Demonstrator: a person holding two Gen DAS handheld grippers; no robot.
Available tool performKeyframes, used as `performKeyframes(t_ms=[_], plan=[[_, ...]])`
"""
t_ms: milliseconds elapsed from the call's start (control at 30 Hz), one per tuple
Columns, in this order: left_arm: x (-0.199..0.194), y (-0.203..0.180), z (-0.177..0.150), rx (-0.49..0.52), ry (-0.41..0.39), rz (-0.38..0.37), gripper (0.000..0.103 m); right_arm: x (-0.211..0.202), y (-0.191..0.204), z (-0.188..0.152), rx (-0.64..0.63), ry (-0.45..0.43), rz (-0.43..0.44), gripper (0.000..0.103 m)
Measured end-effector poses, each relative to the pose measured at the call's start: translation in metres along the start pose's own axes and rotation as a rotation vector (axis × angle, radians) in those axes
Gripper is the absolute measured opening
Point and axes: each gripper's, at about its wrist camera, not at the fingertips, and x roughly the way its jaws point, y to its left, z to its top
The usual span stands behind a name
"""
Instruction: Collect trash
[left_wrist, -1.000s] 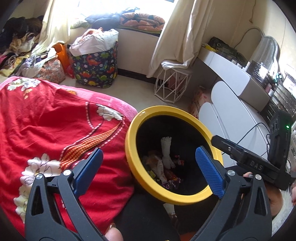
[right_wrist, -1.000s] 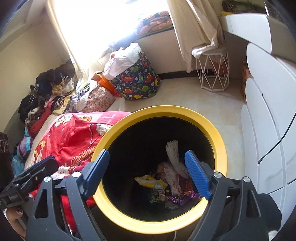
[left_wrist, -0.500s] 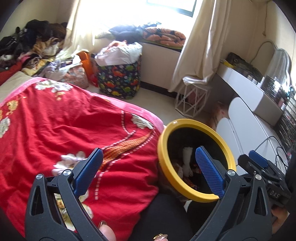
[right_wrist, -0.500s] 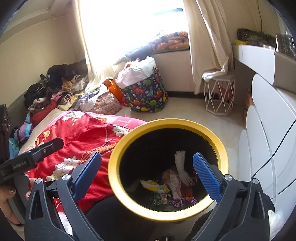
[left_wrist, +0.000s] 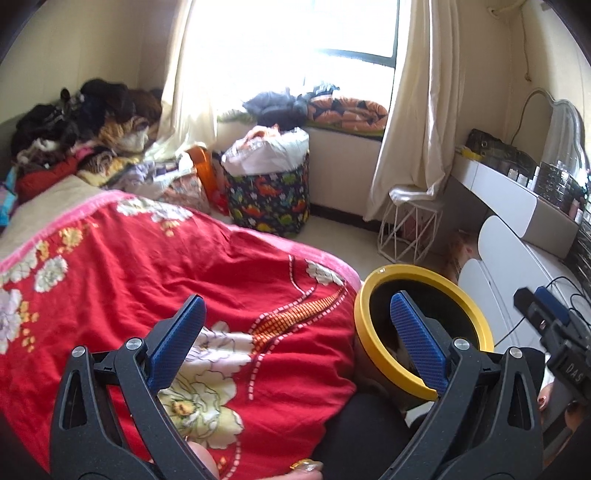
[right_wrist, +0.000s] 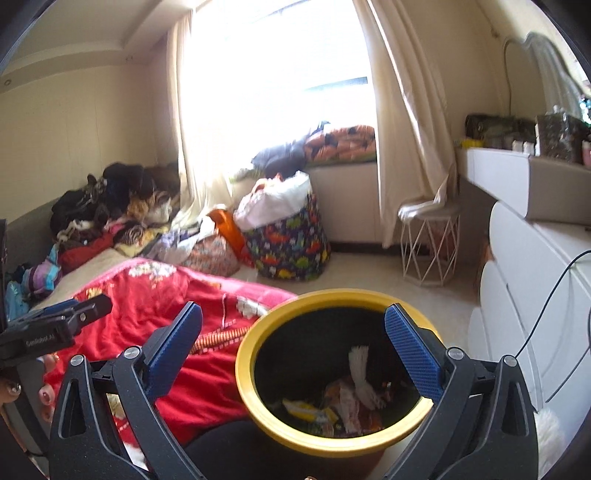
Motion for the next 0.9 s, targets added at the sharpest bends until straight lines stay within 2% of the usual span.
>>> performKeyframes(t_ms=[267,467,600,900], plan=[[-0.031,-0.002,-0.015,0.031,-0.119,0.037,0.092,-0.023,0.009,-0.010,-0.024,-0.155,-0.072,0.097],[-0.032,-0.003,-0.021,0.036,-0.133,0.052,0.092,-0.026,0.015,-0.022,-0.062,-0.205,-0.101,0.097],[-0.030,-0.004,-0.024,0.034,-0.131,0.048,0.092,-0.028,0.015,-0.027,-0.089,-0.228,-0.102,0.097],[-0.030,-0.007,-0.026,0.035,-0.131,0.046,0.092,-0.024,0.013,-0.033,-0.089,-0.213,-0.111,0.097]])
